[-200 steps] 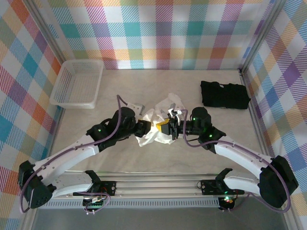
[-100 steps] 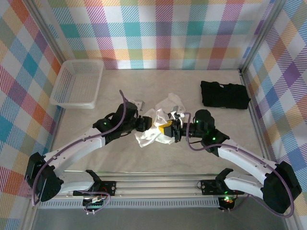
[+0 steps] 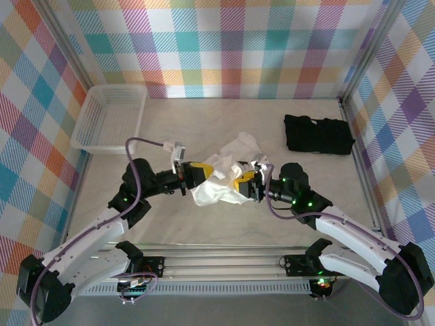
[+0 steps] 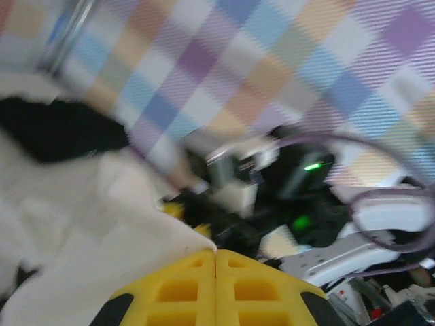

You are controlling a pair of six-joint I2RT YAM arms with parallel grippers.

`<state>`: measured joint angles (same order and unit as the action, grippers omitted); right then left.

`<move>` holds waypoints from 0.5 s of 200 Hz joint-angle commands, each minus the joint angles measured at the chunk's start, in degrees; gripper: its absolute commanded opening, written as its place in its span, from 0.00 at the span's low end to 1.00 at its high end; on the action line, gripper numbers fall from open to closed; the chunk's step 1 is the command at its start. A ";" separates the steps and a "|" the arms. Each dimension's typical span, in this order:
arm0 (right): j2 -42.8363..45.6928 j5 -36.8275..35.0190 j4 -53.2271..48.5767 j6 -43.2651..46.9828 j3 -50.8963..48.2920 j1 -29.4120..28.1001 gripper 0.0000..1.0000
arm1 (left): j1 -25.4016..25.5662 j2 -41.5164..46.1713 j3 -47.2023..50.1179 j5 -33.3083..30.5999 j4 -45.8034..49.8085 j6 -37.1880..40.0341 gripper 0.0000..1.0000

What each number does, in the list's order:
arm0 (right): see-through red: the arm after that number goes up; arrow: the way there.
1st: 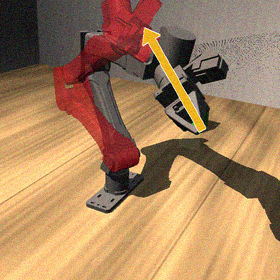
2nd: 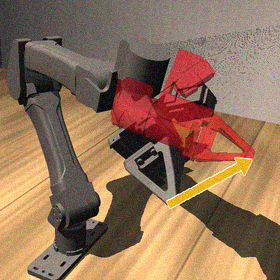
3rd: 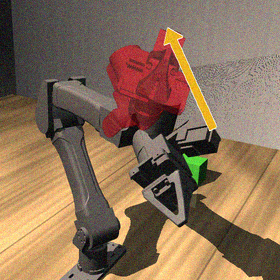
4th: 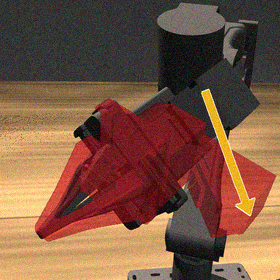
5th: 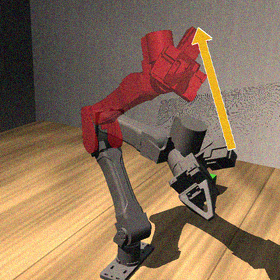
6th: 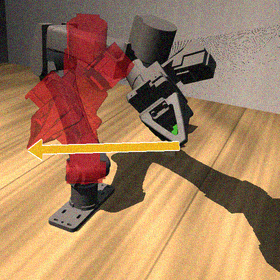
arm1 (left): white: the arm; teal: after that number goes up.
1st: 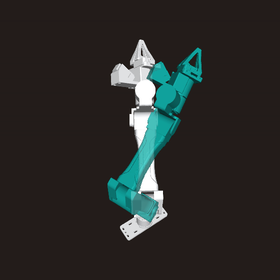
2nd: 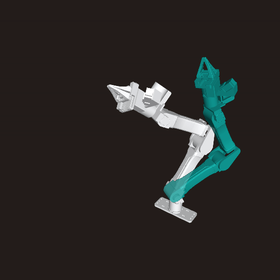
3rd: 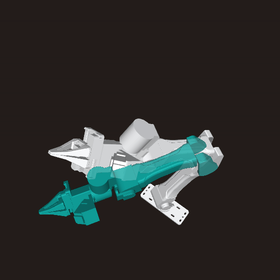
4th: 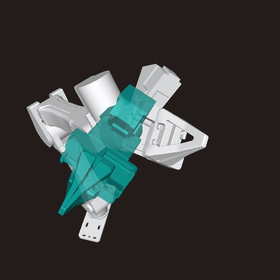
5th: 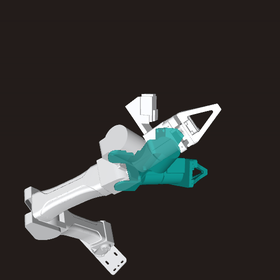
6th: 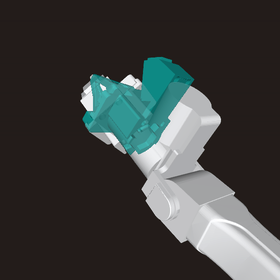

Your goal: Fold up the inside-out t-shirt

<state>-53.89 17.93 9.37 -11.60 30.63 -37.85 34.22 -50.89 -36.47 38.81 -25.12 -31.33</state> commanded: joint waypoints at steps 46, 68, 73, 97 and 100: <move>9.27 9.27 -14.13 9.06 4.92 -1.23 0.46 | -0.64 -0.77 -1.99 1.56 -0.22 6.16 0.00; 7.84 18.04 -5.48 6.46 3.45 -3.28 0.42 | -0.69 -1.32 -2.81 0.21 2.28 6.95 0.00; 7.21 19.08 -3.56 6.10 3.25 -4.01 0.41 | -0.64 -1.39 -2.88 -0.03 2.77 7.07 0.00; 3.49 19.15 1.31 5.76 3.76 -7.22 0.33 | -0.64 -1.62 -3.47 -1.33 4.42 7.34 0.00; 3.05 18.99 1.64 5.79 3.96 -7.48 0.32 | -0.65 -1.61 -3.52 -1.36 4.53 7.39 0.00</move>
<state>-47.83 31.70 3.97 -5.98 34.70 -43.03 34.17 -52.66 -37.15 38.94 -21.87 -25.87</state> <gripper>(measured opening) 0.352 0.052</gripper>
